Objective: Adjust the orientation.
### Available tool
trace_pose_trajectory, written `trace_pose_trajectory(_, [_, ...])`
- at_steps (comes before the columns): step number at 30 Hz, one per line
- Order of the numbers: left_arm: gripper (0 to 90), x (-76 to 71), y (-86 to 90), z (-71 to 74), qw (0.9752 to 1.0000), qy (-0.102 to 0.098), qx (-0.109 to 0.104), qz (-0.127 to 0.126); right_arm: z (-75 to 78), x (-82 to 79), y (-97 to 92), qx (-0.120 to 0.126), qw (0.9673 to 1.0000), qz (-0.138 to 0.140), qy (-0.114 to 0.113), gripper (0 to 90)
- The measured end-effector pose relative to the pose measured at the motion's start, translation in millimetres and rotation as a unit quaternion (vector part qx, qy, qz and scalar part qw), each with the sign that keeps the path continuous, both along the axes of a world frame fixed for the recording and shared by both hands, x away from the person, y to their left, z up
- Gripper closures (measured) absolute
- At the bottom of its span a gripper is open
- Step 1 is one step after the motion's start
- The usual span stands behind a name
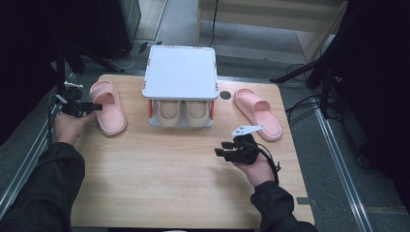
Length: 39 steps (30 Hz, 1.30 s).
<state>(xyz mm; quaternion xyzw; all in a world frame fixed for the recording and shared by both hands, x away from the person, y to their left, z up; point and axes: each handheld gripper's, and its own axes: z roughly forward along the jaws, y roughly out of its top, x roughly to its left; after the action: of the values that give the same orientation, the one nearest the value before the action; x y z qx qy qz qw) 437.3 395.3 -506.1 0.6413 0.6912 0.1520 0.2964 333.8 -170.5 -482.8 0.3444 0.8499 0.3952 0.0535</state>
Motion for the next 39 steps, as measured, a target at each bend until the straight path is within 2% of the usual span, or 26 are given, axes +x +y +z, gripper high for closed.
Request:
trace_pose_trajectory(1, [55.2, 0.9, 1.0, -0.4, 1.0, -0.001, -0.001, 0.004, 0.1, 0.0, 0.0, 0.0, 1.0, 0.0, 0.0, 57.2])
trace_pose_trajectory(4, [67.7, 1.1, 4.2, 0.2, 0.9999, 0.006, 0.001, 0.013, 0.7, -0.8, -0.2, -0.001, 1.0, -0.001, -0.001, 57.2])
trace_pose_trajectory(8, [73.8, -0.1, 3.6, 2.2, 0.9997, 0.014, 0.006, 0.016, 1.4, -0.9, -1.8, 0.002, 1.0, -0.001, -0.003, 57.2])
trace_pose_trajectory(9, [78.9, -0.6, 3.0, 2.9, 0.9997, 0.015, 0.011, 0.017, 1.6, -1.1, -2.1, 0.002, 1.0, -0.003, -0.002, 57.2])
trace_pose_trajectory(12, [83.9, -2.2, -0.1, 4.5, 0.9991, 0.012, 0.039, 0.013, 1.7, -1.0, -2.4, 0.002, 1.0, -0.003, -0.004, 57.2])
trace_pose_trajectory(13, [84.6, -2.5, 0.9, 4.7, 0.9996, 0.015, 0.024, 0.008, 1.9, -1.0, -2.5, 0.002, 1.0, -0.003, -0.004, 57.2])
trace_pose_trajectory(14, [84.6, -2.7, 0.4, 5.2, 0.9996, 0.018, 0.019, 0.009, 2.1, -1.0, -2.6, 0.002, 1.0, -0.003, -0.005, 57.2])
trace_pose_trajectory(15, [84.8, -3.5, -1.4, 6.2, 0.9992, 0.018, 0.034, 0.007, 2.2, -0.9, -2.7, 0.002, 1.0, -0.003, -0.006, 57.2])
trace_pose_trajectory(20, [85.0, -7.5, -4.4, 10.9, 0.9994, 0.022, 0.026, -0.002, 2.0, 0.2, -3.4, 0.001, 1.0, -0.006, -0.004, 57.2])
trace_pose_trajectory(30, [85.0, -34.8, -22.7, 38.2, 0.9989, 0.008, 0.042, -0.021, 3.8, 1.4, -5.8, 0.005, 0.9999, -0.012, -0.007, 57.2])
trace_pose_trajectory(34, [85.0, -54.1, -34.0, 44.8, 0.9981, 0.0, 0.049, -0.037, 5.3, 1.8, -6.3, 0.006, 0.9999, -0.009, -0.011, 57.2])
trace_pose_trajectory(35, [85.0, -64.3, -38.4, 47.0, 0.9977, -0.001, 0.054, -0.042, 6.0, 2.1, -6.3, 0.008, 0.9999, -0.01, -0.01, 57.2])
trace_pose_trajectory(36, [85.0, -64.3, -38.4, 47.0, 0.9977, -0.001, 0.054, -0.042, 6.0, 2.1, -6.3, 0.008, 0.9999, -0.01, -0.01, 57.2])
trace_pose_trajectory(39, [85.0, -79.2, -46.3, 49.2, 0.9978, -0.008, 0.045, -0.049, 6.2, 3.3, -5.7, 0.009, 0.9999, -0.008, -0.012, 57.2])
